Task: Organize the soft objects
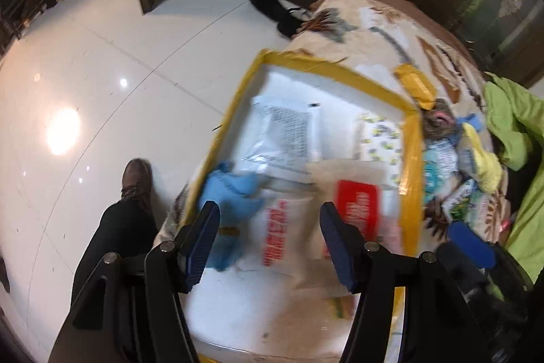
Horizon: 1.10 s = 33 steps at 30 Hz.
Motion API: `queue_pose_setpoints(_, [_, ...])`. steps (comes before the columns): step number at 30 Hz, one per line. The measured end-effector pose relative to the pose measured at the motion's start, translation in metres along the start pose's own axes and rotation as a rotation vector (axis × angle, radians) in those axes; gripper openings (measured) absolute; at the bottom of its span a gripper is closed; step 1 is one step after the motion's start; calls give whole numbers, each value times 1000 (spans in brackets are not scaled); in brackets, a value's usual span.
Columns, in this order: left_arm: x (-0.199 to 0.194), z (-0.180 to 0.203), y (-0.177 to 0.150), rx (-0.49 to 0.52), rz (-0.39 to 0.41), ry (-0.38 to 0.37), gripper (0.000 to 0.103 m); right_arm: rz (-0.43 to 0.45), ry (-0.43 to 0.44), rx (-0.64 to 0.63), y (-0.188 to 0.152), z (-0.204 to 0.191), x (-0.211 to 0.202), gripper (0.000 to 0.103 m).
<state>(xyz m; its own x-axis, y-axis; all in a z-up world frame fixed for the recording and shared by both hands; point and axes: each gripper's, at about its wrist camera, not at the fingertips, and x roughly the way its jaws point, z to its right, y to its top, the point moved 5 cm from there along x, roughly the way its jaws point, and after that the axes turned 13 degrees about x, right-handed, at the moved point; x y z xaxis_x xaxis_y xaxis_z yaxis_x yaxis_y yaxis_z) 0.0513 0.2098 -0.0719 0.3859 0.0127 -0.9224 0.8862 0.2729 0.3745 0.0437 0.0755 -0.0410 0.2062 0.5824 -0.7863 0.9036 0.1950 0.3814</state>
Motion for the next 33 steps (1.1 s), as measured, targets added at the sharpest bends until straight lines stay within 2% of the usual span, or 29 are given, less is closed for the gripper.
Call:
queue_pose_setpoints(2, [-7, 16, 4, 22, 18, -18, 62, 70, 4, 41, 1, 21, -25, 48])
queue_pose_setpoints(4, [-10, 31, 8, 40, 27, -42, 63, 103, 20, 95, -2, 46, -45, 48])
queue_pose_setpoints(9, [-7, 88, 22, 122, 25, -79, 66, 211, -62, 266, -2, 129, -93, 48])
queue_pose_setpoints(11, [-5, 105, 26, 140, 21, -91, 66, 242, -31, 374, 0, 158, -108, 48])
queue_pose_setpoints(13, [-2, 119, 31, 148, 20, -100, 66, 258, 23, 484, 3, 180, -117, 58])
queue_pose_setpoints(14, [0, 125, 33, 155, 17, -102, 66, 271, 42, 533, 4, 189, -120, 60])
queue_pose_setpoints(19, [7, 144, 40, 195, 8, -89, 66, 286, 91, 646, 20, 214, -122, 60])
queue_pose_setpoints(26, [16, 142, 43, 180, -13, -85, 66, 298, 124, 745, 36, 237, -121, 60])
queue_pose_setpoints(33, [21, 134, 49, 172, -23, -83, 66, 296, 35, 722, 68, 248, -114, 60])
